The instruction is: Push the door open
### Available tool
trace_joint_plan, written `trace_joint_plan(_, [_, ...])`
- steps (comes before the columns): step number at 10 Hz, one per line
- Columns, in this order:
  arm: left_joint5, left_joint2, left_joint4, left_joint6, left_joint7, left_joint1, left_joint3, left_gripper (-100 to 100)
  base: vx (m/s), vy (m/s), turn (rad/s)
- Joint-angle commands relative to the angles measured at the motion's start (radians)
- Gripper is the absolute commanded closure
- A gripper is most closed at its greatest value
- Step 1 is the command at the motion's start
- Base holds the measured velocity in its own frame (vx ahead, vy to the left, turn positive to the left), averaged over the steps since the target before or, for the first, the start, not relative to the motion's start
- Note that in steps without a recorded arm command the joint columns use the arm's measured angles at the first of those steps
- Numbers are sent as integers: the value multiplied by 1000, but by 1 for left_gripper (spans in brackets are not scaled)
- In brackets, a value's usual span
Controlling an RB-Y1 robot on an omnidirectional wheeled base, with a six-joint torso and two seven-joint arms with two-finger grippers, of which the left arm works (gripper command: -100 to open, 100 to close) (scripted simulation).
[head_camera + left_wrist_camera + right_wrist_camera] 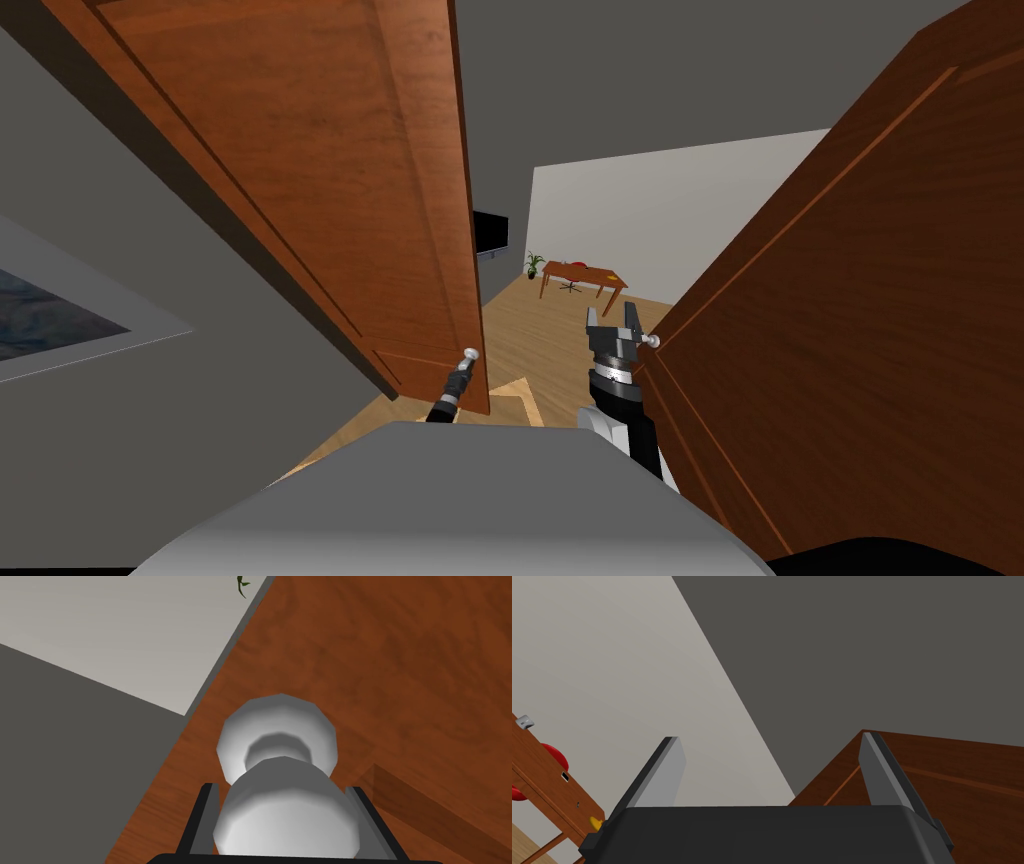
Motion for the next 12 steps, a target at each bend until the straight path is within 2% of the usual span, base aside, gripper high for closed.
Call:
trace_joint_plan(1, [14,5,-4,-1,50,-1,3,100,28,-21,-5])
trace_joint_plan(4, [39,10,-1,-5,125,-4,1,100,39,-19,0])
trace_joint_plan(5, [39,10,-1,-5,131,-4,1,100,32,-14,-3])
trace_joint_plan(7, [65,16,3,-9,196,-8,-1,100,49,-22,-4])
trace_joint_plan(8, [65,16,3,-9,213,-8,-1,100,36,-22,4])
trace_joint_plan(9, [78,19,4,-11,248,-9,-2,100,30,-20,-1])
trace_joint_plan(10, [78,19,4,-11,254,-9,-2,100,27,-13,0])
trace_joint_plan(12, [106,26,8,-15,318,-13,-4,100,47,-23,-3])
